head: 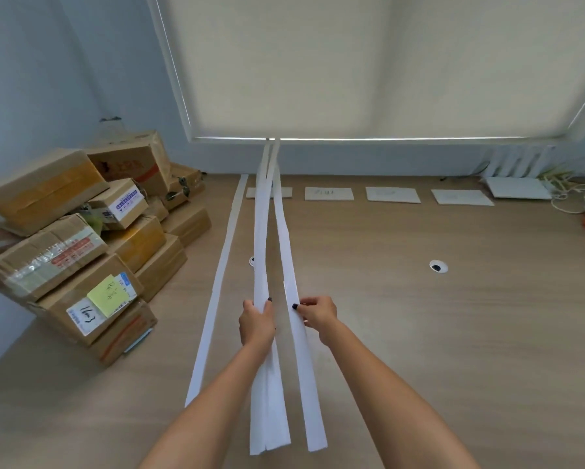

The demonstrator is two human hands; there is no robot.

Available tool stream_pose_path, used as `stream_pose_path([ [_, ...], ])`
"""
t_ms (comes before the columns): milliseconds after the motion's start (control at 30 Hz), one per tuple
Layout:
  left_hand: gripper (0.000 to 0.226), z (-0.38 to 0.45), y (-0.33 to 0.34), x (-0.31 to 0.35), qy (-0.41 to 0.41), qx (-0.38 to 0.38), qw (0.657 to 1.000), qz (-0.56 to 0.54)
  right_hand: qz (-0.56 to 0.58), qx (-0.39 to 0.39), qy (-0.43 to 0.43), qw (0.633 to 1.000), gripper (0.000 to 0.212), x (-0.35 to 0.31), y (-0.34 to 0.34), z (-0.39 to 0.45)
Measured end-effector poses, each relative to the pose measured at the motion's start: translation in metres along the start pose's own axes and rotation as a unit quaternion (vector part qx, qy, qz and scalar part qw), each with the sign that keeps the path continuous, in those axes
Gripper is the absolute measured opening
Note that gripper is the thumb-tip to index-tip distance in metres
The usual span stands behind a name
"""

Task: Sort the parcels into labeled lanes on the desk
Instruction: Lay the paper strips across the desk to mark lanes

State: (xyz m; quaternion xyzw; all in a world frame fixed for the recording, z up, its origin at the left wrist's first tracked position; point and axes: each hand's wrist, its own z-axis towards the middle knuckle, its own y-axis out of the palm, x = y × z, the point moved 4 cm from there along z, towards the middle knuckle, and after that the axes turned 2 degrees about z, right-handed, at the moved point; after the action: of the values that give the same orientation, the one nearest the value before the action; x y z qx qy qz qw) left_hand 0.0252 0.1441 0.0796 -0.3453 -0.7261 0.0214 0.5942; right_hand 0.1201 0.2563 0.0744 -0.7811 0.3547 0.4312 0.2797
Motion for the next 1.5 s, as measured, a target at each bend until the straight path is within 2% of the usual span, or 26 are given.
stream_pose_path([
  [267,0.031,-0.002,-0.01,-0.001,0.008,0.032,0.999,0.043,-0.05,0.015,0.038,0.998,0.016,0.041,-0.018,-0.01],
  [700,0.03,-0.009,-0.03,-0.009,0.047,0.015,0.997,0.053,-0.064,0.011,0.038,0.997,0.021,0.038,-0.006,-0.001],
  [833,0.028,-0.007,-0.037,-0.016,0.051,-0.006,0.998,0.042,-0.086,0.008,0.043,0.995,0.026,0.038,-0.002,0.002],
  [967,0.026,-0.004,-0.038,-0.017,0.055,-0.006,0.998,0.04,-0.125,0.006,0.038,0.991,0.043,0.036,-0.003,0.001],
  [1033,0.024,-0.004,-0.032,-0.016,0.051,-0.009,0.998,0.031,-0.138,0.0,0.042,0.99,0.041,0.036,-0.005,-0.002],
  [1167,0.029,-0.009,-0.004,-0.012,0.04,-0.031,0.999,-0.002,-0.068,-0.113,0.078,0.988,0.038,0.033,0.001,-0.015],
  [1267,0.029,-0.02,0.027,-0.01,0.035,-0.051,0.998,-0.01,0.008,-0.185,0.091,0.978,0.024,0.028,-0.003,-0.025],
  [1333,0.025,-0.028,0.048,-0.007,0.036,-0.058,0.998,-0.007,0.054,-0.198,0.069,0.976,0.019,0.029,-0.016,-0.027],
  [1500,0.029,-0.048,0.094,0.013,0.061,-0.066,0.996,0.012,0.085,-0.16,0.018,0.983,0.037,0.038,-0.071,-0.027],
])
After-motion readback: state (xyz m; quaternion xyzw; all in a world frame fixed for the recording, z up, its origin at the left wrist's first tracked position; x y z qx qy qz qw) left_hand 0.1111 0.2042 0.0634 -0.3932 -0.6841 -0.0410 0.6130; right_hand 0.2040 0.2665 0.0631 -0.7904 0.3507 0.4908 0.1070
